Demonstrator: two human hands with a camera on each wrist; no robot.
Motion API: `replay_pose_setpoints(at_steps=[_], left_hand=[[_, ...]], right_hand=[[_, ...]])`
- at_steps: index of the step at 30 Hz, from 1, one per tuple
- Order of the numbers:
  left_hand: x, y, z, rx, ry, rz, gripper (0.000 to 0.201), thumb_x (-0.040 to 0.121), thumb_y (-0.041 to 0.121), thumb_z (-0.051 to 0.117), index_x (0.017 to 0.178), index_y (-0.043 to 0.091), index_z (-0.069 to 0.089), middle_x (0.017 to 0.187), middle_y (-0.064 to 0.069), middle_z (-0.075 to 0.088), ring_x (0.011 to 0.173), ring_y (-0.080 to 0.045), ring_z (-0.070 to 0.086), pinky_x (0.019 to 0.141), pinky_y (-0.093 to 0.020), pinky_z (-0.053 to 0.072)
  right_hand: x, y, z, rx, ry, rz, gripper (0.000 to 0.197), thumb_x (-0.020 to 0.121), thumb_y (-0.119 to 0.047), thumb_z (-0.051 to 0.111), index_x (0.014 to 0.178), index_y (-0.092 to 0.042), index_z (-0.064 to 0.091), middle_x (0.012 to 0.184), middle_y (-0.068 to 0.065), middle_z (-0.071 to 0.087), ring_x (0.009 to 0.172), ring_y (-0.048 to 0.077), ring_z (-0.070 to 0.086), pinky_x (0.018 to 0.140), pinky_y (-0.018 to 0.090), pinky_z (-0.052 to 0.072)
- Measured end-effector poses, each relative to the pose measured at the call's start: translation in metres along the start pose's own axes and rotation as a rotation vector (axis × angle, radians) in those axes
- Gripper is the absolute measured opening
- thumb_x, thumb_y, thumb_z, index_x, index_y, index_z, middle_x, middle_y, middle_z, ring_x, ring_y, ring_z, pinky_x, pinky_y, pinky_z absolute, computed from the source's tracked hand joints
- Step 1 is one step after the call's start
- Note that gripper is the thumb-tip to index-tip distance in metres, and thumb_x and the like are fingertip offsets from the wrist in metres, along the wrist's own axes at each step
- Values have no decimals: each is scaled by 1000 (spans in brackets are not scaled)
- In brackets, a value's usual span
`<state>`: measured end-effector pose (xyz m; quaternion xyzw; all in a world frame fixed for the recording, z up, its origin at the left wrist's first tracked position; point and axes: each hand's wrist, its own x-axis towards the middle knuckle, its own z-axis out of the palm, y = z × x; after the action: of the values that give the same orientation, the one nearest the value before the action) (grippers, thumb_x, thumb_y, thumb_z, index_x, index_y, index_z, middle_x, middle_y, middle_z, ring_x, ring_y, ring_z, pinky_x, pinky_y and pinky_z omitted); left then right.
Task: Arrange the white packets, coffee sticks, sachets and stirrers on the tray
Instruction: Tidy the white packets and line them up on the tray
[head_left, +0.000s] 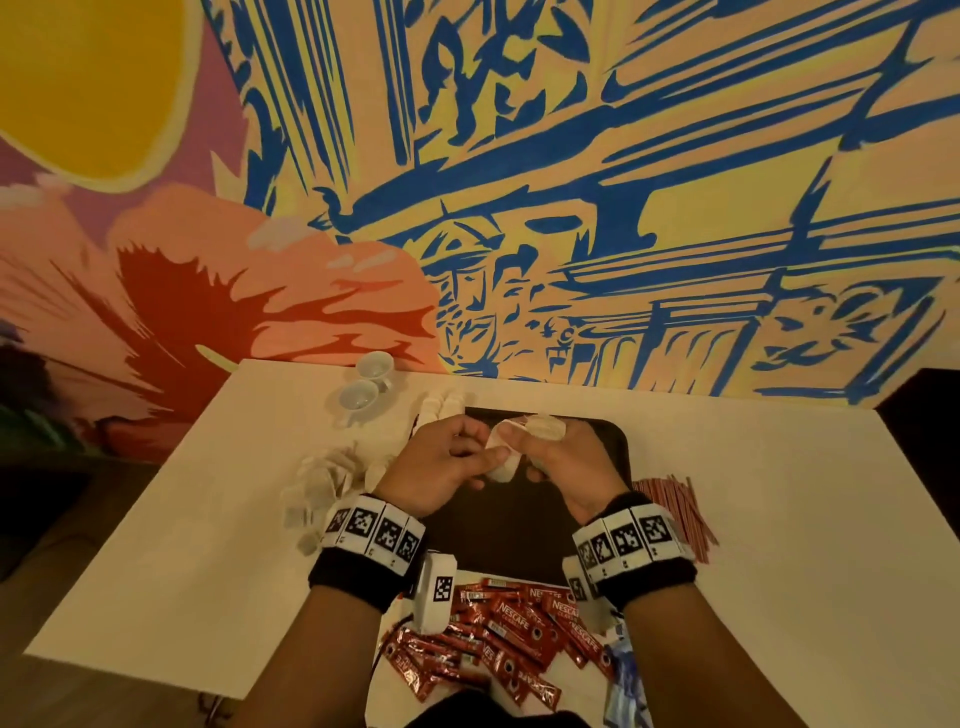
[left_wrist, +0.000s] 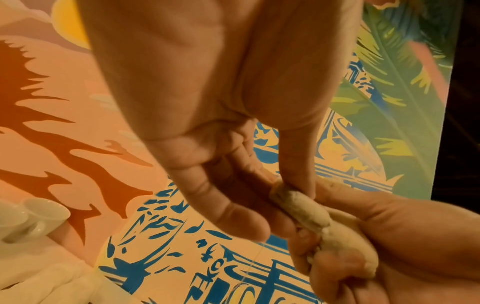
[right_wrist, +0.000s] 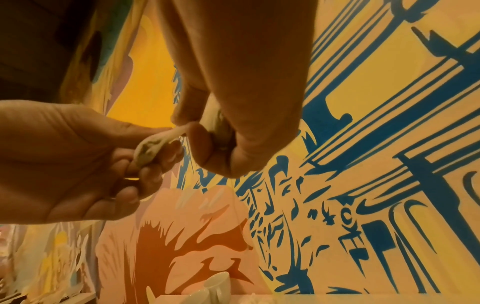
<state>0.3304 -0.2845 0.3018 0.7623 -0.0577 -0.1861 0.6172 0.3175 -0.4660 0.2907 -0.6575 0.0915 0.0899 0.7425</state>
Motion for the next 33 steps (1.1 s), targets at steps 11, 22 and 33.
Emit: replay_pose_setpoints(at_steps=[11,22,33], left_hand=[[-24,1,9,130,-59,53,12,92,22,71,82,17,74,76,2,72,71,-7,65,70,-27,55],[-33,-13,6,184,-9,40,19,89,28,73,100,13,78,88,-2,78,75,-11,68,68,-24,54],[-40,-17,-36,43,379,66,7,89,24,75,83,19,77,74,5,75,63,-3,63,59,-18,51]], right_hand=[[-14,-9,-2,-88,-106,-111,13,86,-18,81,95,-8,80,79,6,74,64,12,58,52,20,43],[-20,-1,4,-135,-196,-79,16,91,-26,76,95,-11,78,77,3,70,65,12,56,54,22,42],[-18,21,-3,-40,-15,113,46,105,-48,46,100,-10,73,70,2,63,72,16,62,62,29,50]])
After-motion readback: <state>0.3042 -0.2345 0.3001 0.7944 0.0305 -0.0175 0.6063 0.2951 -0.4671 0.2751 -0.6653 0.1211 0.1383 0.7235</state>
